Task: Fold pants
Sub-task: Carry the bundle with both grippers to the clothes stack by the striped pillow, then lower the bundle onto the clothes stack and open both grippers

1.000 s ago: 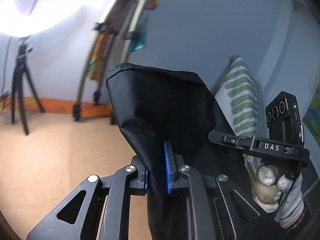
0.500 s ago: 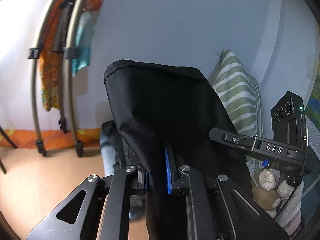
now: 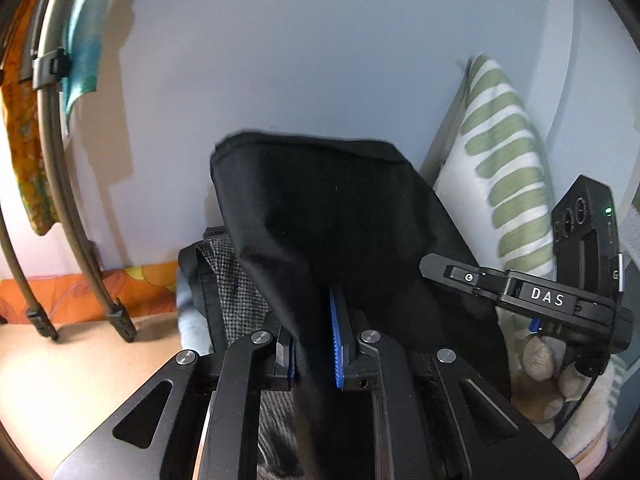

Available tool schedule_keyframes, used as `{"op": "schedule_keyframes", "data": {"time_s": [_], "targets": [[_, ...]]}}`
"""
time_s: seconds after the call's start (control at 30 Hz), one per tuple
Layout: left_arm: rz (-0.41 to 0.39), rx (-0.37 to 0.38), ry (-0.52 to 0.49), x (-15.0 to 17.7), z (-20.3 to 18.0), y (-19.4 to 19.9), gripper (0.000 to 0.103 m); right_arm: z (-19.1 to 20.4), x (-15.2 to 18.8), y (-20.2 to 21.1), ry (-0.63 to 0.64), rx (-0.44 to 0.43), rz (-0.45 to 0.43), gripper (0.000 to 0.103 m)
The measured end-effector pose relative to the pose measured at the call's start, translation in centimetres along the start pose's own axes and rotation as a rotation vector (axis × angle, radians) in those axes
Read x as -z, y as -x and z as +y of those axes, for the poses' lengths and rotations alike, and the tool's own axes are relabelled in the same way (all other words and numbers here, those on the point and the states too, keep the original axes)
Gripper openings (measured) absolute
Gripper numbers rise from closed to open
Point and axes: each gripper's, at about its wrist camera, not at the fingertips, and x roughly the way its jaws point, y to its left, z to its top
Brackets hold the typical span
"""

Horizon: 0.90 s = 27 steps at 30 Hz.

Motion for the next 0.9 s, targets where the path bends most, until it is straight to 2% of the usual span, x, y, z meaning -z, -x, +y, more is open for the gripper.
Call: {"op": "schedule_keyframes", "data": {"time_s": [0.07,0.1,0.13,0.17,0.23,0.27,0.3,0.33,0.4,0.57,0.63,0.73,0.9], "targets": [[0.01,-0.013,0.009,0.1,0.2,-0.5,0.017,-0.1,0.1,-0.4,0.027,0.038,-0.007,0.018],[0.014,-0.019,0.012,0.1,0.3,-0.5,0.02,0.1,0.2,-0.6,0.055,0.085,-0.018,0.024],[0.015,-0.023,0.012,0.1,0.3,-0.6,0.02,0.3,0.2,-0.7,0.072,0.117,-0.019,0.036],[0.015,-0.027,0.009,0.3,0.3,-0.5,0.021,0.6,0.2,-0.7,0.093,0.14,-0.021,0.042],[0.016,-0.039,0.002,0.2,0.3,-0.6,0.025,1.2,0.4,-0.4,0.133,0.165,-0.044,0.045],[0.017,-0.044,0.002,0.3,0.4,-0.7,0.03,1.5,0.4,-0.4,0.148,0.181,-0.045,0.045],[0.015,-0.048,0.004,0.2,0.4,-0.5,0.037,2.0,0.5,-0.2,0.175,0.215,-0.052,0.05],[0.012,-0.05,0.007,0.1,0.4,-0.4,0.04,2.1,0.4,0.1,0.189,0.242,-0.067,0.061],[0.007,-0.056,0.013,0.1,0.5,0.1,0.042,2.7,0.5,0.7,0.206,0.273,-0.096,0.071],[-0.021,-0.072,0.007,0.0,0.7,2.3,0.048,4.0,0.2,2.5,0.23,0.273,-0.118,0.072],[-0.034,-0.073,-0.001,-0.1,0.3,3.4,0.049,4.7,0.3,2.9,0.243,0.278,-0.12,0.075],[-0.055,-0.078,-0.016,-0.2,-0.2,5.1,0.058,5.7,0.7,3.3,0.262,0.285,-0.118,0.078],[-0.073,-0.076,-0.021,0.1,-0.8,7.4,0.061,7.0,1.1,4.3,0.288,0.301,-0.123,0.082]]}}
